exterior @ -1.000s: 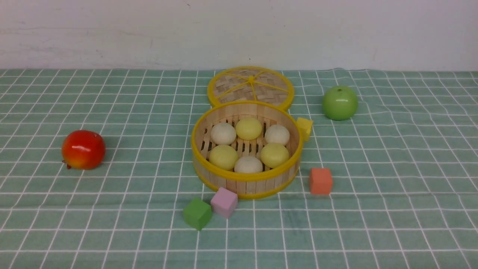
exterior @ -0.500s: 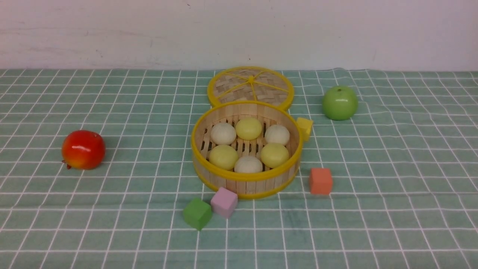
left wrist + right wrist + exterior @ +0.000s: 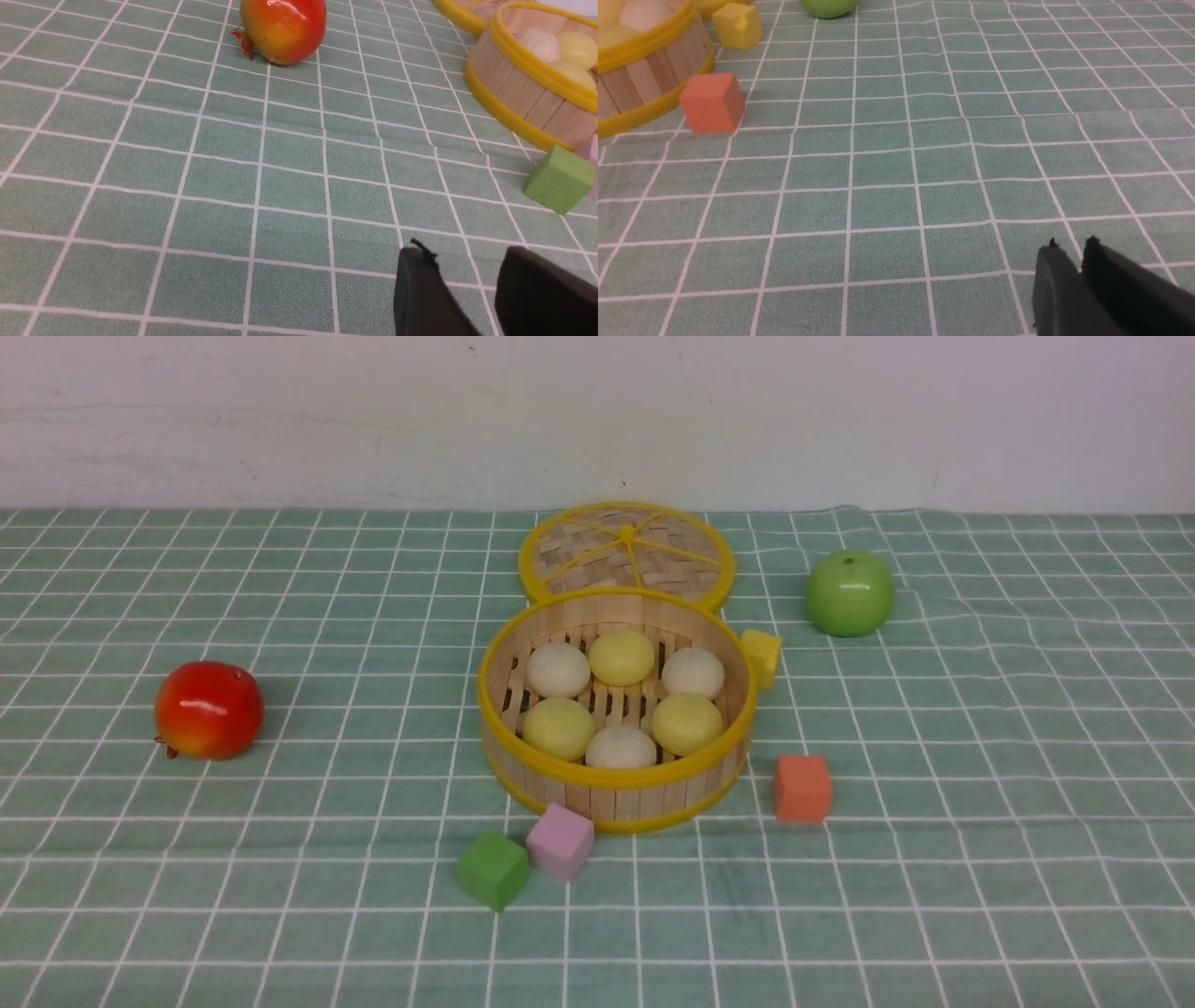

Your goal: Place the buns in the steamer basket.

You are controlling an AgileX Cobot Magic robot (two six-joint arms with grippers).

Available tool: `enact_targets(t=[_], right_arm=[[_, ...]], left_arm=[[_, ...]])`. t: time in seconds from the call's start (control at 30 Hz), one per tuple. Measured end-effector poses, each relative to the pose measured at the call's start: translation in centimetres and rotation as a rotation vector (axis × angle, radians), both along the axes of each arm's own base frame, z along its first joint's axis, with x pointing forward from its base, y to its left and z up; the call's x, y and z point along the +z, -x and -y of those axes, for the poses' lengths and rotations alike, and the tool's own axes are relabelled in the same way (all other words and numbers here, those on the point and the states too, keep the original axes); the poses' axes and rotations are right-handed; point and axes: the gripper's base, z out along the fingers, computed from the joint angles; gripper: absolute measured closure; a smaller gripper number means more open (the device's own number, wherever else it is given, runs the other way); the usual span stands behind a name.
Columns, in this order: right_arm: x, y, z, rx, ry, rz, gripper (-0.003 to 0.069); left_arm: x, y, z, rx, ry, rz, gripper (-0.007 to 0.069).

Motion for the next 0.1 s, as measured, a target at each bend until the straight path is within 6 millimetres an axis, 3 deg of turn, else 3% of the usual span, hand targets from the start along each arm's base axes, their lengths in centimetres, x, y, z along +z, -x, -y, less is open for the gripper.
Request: enact_targets(t=[0.1], right_arm=[[0.0,0.0,0.0,0.0,0.0,0.0,0.0566]], left_arm=[[0.0,0.0,0.0,0.0,0.0,0.0,0.0386]])
